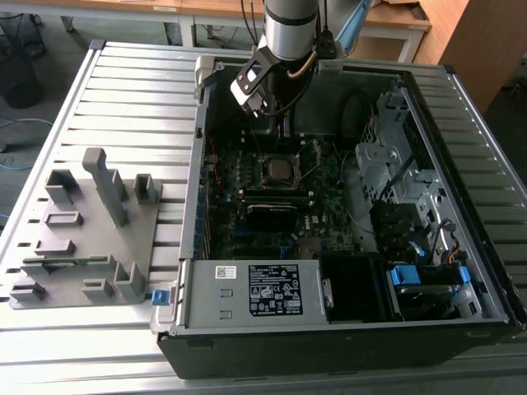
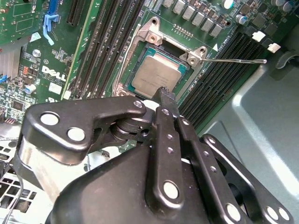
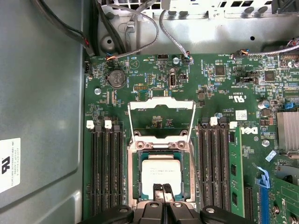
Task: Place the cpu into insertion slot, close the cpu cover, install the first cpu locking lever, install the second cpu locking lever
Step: 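Close the cpu cover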
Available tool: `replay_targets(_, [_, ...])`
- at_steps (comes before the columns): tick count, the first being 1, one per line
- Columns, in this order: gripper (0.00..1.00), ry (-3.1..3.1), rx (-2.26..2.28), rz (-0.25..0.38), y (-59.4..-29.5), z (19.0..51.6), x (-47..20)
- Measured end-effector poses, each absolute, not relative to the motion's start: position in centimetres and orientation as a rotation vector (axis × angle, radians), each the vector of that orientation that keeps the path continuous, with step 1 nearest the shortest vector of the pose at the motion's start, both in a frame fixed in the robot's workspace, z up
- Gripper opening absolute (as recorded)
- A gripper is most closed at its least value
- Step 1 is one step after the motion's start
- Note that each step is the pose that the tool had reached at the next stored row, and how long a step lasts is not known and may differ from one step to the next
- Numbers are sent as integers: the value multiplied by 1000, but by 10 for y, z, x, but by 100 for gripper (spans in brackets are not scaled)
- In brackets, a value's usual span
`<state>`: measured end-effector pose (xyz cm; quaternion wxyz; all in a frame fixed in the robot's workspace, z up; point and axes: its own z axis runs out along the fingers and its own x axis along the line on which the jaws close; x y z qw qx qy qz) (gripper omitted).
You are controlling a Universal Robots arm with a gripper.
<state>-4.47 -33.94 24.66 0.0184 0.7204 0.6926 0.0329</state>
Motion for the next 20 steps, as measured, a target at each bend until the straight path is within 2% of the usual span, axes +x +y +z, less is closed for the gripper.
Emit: replay_targets(20, [11, 2151, 2237, 102, -339, 253, -45])
